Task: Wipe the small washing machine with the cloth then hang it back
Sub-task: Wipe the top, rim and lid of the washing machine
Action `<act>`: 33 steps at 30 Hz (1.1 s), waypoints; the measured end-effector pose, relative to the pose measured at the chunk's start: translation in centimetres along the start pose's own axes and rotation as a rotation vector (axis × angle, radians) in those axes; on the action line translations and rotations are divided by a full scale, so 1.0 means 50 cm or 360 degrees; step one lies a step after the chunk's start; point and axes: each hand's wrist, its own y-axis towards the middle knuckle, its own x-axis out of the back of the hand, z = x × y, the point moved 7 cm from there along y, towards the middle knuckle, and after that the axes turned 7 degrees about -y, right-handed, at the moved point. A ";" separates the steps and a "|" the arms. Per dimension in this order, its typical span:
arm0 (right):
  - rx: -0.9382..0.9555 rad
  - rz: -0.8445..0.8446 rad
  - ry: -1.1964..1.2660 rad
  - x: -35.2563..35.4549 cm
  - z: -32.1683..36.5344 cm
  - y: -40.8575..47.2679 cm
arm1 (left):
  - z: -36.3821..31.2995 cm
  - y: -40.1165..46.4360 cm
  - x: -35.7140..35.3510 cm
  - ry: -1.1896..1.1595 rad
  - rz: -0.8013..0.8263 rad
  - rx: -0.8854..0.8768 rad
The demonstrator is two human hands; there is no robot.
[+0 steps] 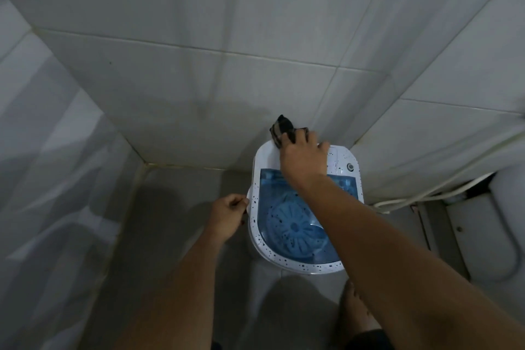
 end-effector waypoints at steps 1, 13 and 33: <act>-0.0007 -0.0004 -0.0008 -0.003 -0.001 0.001 | 0.001 0.000 0.001 -0.0004 -0.0004 0.0002; 0.0414 -0.0121 -0.0050 -0.019 0.000 -0.071 | -0.001 0.008 -0.007 0.0113 0.0007 -0.0067; -0.0093 0.0199 0.0642 -0.035 -0.233 -0.177 | 0.007 0.009 -0.006 0.0163 0.0004 -0.0074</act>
